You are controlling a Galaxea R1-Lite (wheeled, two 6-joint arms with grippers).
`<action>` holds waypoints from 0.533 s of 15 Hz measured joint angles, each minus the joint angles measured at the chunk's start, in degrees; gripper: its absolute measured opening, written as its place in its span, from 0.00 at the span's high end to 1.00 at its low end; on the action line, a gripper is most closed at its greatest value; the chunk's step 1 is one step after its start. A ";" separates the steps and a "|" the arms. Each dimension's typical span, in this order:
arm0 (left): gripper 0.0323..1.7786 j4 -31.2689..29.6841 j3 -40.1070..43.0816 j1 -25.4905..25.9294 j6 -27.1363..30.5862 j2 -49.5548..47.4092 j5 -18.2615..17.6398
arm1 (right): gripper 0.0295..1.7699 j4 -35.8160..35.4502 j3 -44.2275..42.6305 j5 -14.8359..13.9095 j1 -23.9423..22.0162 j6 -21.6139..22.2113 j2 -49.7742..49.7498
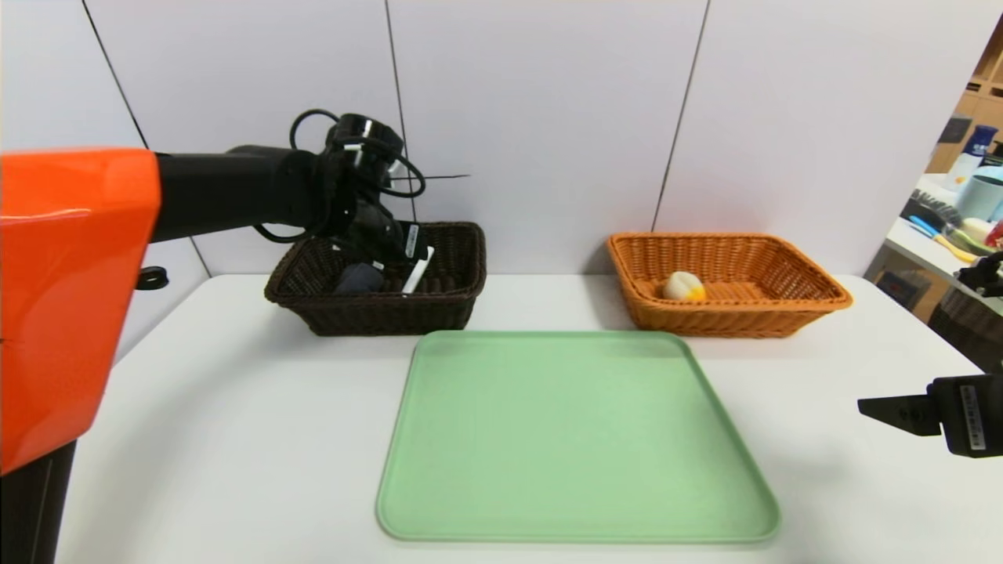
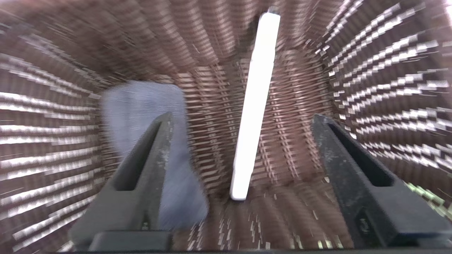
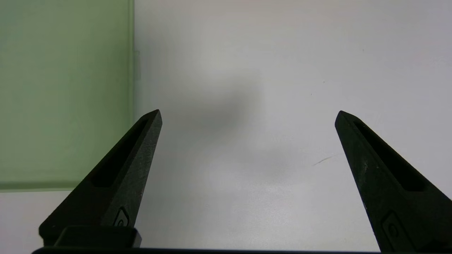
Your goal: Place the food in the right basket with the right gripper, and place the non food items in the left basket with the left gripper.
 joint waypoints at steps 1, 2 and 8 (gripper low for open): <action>0.20 0.80 0.00 0.00 1.16 -1.95 0.24 | 0.04 -0.13 -0.30 0.00 -0.02 0.01 -0.07; 0.18 1.55 0.11 0.05 2.71 -4.30 0.39 | 0.04 -0.22 -0.77 0.00 -0.04 -0.02 -0.09; 0.11 3.06 1.96 1.82 9.61 -17.69 0.69 | 0.04 -1.97 -3.51 0.05 0.05 -1.66 -1.68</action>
